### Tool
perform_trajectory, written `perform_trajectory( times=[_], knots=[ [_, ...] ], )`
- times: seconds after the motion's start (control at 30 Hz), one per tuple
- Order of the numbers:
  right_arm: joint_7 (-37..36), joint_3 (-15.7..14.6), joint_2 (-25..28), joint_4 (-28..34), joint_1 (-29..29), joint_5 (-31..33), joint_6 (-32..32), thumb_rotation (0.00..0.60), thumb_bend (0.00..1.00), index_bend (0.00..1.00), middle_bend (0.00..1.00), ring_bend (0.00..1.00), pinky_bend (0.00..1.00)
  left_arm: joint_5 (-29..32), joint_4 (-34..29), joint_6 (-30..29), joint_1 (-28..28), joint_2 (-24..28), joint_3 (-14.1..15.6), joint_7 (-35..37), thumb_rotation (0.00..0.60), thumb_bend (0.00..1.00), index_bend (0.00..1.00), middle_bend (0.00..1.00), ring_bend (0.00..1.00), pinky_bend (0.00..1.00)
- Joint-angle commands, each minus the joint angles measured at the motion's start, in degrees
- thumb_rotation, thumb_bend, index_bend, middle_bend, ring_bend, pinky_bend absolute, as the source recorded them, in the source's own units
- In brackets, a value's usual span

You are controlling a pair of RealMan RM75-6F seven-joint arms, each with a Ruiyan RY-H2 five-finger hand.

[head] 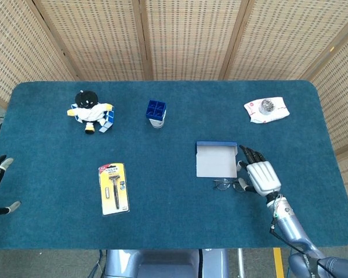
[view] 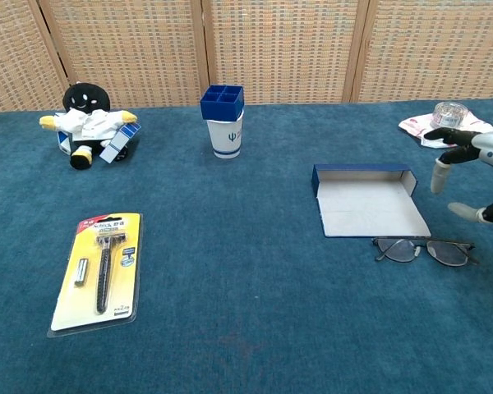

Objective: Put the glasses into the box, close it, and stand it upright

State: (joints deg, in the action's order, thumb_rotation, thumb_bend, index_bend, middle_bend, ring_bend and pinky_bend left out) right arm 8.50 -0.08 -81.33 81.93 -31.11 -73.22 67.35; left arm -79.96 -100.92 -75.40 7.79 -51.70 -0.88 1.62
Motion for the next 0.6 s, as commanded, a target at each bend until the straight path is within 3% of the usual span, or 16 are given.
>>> perform_trajectory(
  times=[0.03, 0.6],
  knots=[
    [1.6, -0.1, -1.2, -0.6, 0.5, -0.6, 0.0, 0.600, 0.47, 0.42, 0.00, 0.00, 0.13, -0.4, 0.1, -0.3, -0.2, 0.1, 0.2, 0.3, 0.600, 0.00, 0.00, 0.00, 0.00, 0.00],
    [6.3, 0.5, -7.8, -8.1, 1.4, -1.7, -3.1, 0.600, 0.47, 0.44, 0.00, 0.00, 0.13, 0.0, 0.2, -0.2, -0.3, -0.1, 0.0, 0.0, 0.600, 0.00, 0.00, 0.00, 0.00, 0.00]
  ],
)
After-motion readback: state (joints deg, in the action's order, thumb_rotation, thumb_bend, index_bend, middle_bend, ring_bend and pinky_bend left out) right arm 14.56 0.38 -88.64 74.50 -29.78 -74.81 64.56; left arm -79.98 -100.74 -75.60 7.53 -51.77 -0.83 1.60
